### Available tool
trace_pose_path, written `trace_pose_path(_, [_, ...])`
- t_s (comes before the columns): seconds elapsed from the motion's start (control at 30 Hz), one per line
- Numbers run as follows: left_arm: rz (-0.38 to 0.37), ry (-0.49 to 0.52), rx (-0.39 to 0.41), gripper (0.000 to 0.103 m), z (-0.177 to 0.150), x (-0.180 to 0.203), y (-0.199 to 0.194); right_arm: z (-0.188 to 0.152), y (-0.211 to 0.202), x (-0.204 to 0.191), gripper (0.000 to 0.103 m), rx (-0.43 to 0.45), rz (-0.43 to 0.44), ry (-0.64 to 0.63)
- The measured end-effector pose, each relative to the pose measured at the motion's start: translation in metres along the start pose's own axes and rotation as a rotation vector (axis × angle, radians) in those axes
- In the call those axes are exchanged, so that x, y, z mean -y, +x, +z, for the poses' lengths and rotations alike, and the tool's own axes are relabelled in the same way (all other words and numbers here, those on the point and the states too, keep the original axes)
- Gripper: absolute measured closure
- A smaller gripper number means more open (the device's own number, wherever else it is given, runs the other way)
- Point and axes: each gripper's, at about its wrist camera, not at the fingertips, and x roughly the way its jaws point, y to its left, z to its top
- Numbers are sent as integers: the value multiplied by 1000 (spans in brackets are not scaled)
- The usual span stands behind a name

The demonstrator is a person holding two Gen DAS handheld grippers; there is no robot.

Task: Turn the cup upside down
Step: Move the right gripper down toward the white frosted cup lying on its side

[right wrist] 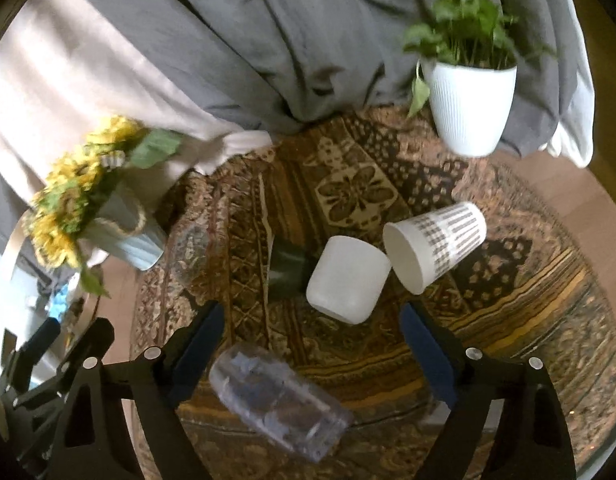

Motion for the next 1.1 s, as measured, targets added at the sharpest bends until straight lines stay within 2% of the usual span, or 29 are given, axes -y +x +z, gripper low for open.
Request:
trace_pose_path(0.13, [-15, 15, -30, 0, 2, 1, 23, 4, 27, 3, 20, -40, -18, 54])
trace_pose_path(0.53, [-48, 31, -84, 0, 2, 4, 69, 17, 82, 22, 24, -149, -97, 173])
trace_pose_path(0.9, [-43, 30, -118, 0, -1, 7, 87, 18, 114, 28, 32, -227, -118, 172])
trace_pose_path(1.1, [-17, 35, -128, 0, -4, 11, 89, 20, 115, 26, 33, -228, -124, 127])
